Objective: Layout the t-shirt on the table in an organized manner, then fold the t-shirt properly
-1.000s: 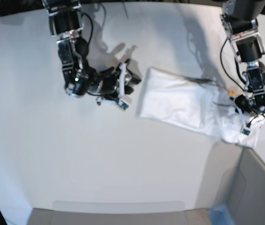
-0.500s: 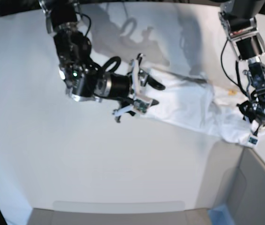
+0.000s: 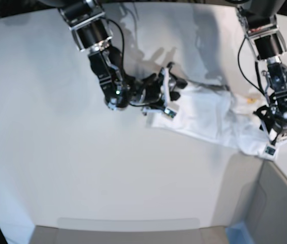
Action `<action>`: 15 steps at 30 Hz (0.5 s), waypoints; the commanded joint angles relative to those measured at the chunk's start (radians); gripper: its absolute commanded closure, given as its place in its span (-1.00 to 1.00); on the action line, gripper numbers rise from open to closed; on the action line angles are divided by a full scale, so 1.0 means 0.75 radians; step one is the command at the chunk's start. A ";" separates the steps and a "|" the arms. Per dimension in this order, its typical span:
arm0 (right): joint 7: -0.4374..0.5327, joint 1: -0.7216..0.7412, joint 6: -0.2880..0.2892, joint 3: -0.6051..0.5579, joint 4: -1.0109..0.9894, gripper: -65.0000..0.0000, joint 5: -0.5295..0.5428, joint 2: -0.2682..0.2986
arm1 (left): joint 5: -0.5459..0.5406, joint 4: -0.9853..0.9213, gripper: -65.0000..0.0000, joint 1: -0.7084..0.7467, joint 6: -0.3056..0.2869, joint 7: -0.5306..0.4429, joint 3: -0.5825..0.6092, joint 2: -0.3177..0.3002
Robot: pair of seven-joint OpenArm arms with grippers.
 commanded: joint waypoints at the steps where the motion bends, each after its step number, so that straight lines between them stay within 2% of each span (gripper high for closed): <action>1: 0.016 0.010 0.019 0.001 0.013 0.17 0.017 0.002 | -0.004 -0.014 0.11 -0.030 0.008 -0.053 -0.010 -0.019; 4: 0.010 0.002 0.019 0.001 0.015 0.17 0.027 0.050 | -0.004 -0.133 0.00 -0.055 0.008 -0.155 -0.017 -0.022; 7: 0.000 -0.012 0.019 0.001 0.015 0.17 0.027 0.082 | -0.006 -0.258 -0.10 -0.126 0.008 -0.198 -0.039 -0.048; 10: 0.000 -0.028 0.019 0.001 0.046 0.17 0.027 0.107 | -0.006 -0.350 -0.17 -0.224 0.008 -0.219 -0.166 -0.073; 12: -0.009 -0.051 0.019 0.001 0.075 0.17 0.027 0.115 | -0.006 -0.405 -0.20 -0.292 0.008 -0.249 -0.246 -0.107; 15: -0.045 -0.061 0.019 0.001 0.122 0.17 0.027 0.115 | -0.006 -0.519 -0.29 -0.347 0.008 -0.284 -0.252 -0.165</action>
